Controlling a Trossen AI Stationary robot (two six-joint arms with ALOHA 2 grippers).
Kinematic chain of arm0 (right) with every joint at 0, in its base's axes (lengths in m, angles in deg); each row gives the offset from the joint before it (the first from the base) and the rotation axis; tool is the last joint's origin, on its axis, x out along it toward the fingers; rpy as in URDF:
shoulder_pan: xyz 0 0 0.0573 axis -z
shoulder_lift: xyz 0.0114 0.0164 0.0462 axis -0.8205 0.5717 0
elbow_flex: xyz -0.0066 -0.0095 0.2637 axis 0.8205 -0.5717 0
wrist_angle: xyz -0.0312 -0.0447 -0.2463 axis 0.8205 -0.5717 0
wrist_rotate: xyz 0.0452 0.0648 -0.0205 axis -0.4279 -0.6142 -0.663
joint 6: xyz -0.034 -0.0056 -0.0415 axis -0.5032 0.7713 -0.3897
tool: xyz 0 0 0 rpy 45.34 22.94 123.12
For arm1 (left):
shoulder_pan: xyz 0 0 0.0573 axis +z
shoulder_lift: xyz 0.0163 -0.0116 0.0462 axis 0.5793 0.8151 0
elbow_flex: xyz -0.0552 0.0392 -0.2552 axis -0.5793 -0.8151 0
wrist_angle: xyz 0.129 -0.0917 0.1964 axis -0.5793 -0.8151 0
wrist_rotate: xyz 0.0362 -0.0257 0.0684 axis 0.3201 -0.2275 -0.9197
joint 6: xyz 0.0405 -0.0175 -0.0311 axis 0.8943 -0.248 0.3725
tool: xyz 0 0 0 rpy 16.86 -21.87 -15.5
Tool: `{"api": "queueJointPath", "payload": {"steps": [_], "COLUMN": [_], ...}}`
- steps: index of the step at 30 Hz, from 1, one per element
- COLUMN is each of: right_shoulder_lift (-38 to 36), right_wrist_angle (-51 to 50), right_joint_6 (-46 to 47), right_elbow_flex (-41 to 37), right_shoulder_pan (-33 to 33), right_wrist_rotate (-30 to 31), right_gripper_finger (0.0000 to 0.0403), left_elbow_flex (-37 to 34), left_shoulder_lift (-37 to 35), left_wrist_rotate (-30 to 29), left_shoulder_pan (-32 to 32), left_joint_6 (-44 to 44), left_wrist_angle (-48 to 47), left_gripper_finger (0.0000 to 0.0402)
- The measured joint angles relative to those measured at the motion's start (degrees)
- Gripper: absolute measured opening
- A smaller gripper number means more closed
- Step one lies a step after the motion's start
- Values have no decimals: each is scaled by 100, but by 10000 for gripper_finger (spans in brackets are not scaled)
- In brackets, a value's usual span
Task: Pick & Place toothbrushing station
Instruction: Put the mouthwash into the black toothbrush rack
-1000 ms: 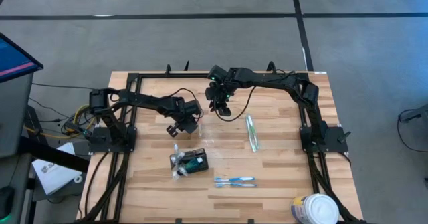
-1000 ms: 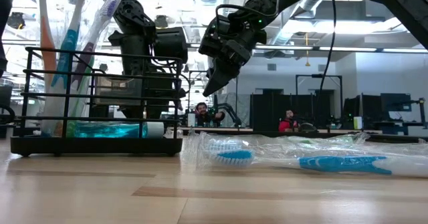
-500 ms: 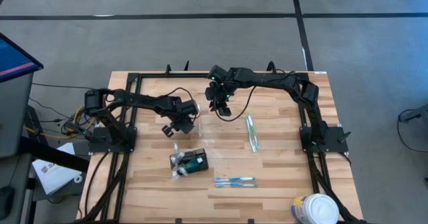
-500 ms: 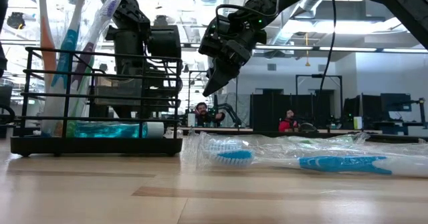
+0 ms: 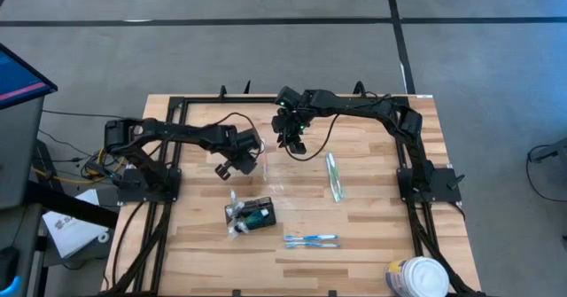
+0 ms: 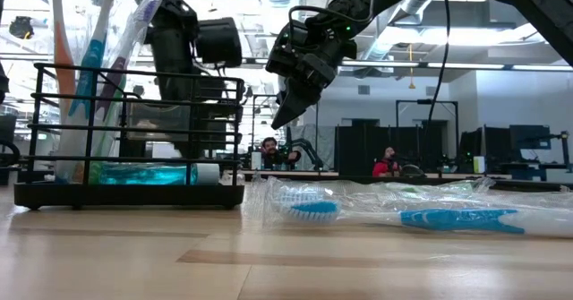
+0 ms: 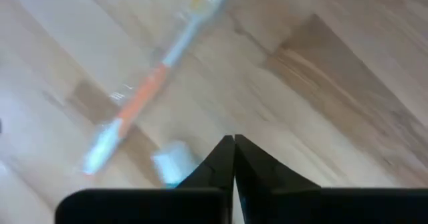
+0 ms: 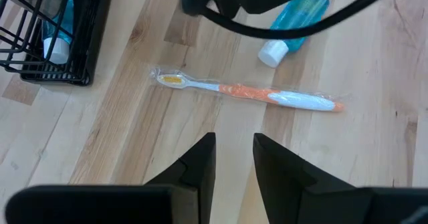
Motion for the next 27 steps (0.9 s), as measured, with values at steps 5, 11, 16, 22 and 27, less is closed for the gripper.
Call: {"api": "queueJointPath", "payload": {"steps": [5, 11, 16, 22, 27], "right_shoulder_lift": [0, 0, 0, 0, 0], "right_wrist_angle": [-4, -10, -25, -26, -26], "right_joint_6": [4, 8, 10, 10, 10], "right_elbow_flex": [0, 0, 0, 0, 0], "right_shoulder_pan": [0, -2, -2, -2, -2], "right_wrist_rotate": [0, 0, 0, 0, 0], "right_gripper_finger": [92, 92, 92, 92, 92], "left_elbow_flex": [-14, -16, -16, -15, -14], "left_shoulder_lift": [-6, -6, -6, -6, -10], "left_wrist_rotate": [-97, -610, -654, -604, -538], "left_shoulder_pan": [-18, 44, 272, 498, 521], "left_joint_6": [-19, -85, -419, -739, -775], "left_wrist_angle": [34, 106, 157, 203, 204], "left_gripper_finger": [19, 27, 37, 72, 111]}}
